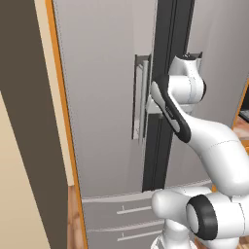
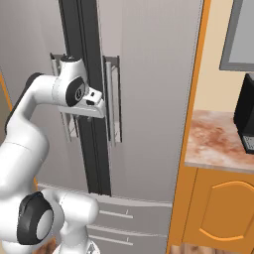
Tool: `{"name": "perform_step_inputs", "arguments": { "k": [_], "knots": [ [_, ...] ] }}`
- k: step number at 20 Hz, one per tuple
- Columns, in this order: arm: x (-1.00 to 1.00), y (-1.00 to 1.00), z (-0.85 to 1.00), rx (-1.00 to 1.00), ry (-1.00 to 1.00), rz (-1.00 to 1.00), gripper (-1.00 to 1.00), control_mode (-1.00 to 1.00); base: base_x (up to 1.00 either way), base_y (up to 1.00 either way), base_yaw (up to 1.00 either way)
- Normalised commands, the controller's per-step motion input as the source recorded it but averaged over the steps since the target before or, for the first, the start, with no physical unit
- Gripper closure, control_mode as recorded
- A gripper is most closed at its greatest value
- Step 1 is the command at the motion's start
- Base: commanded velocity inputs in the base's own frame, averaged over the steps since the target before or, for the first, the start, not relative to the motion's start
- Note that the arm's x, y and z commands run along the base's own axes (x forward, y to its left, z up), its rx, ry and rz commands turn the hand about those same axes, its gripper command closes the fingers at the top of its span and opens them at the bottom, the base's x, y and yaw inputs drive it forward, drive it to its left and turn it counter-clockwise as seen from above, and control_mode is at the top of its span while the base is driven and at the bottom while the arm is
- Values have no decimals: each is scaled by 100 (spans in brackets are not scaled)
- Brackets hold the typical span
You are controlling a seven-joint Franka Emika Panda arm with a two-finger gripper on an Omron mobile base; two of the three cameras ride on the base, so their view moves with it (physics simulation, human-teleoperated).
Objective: Retrieve a lemon from the fridge and place it on the cutting board with the fish.
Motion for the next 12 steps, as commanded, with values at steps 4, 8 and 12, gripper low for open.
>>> {"name": "perform_step_inputs", "arguments": {
  "k": [4,8,12],
  "knots": [
    [0,0,0,0,0,0,-100,100,0,0,0],
    [0,0,0,0,0,0,-100,100,-2,0,0],
    [0,0,0,0,0,0,-100,100,-19,0,-1]
  ]
}}
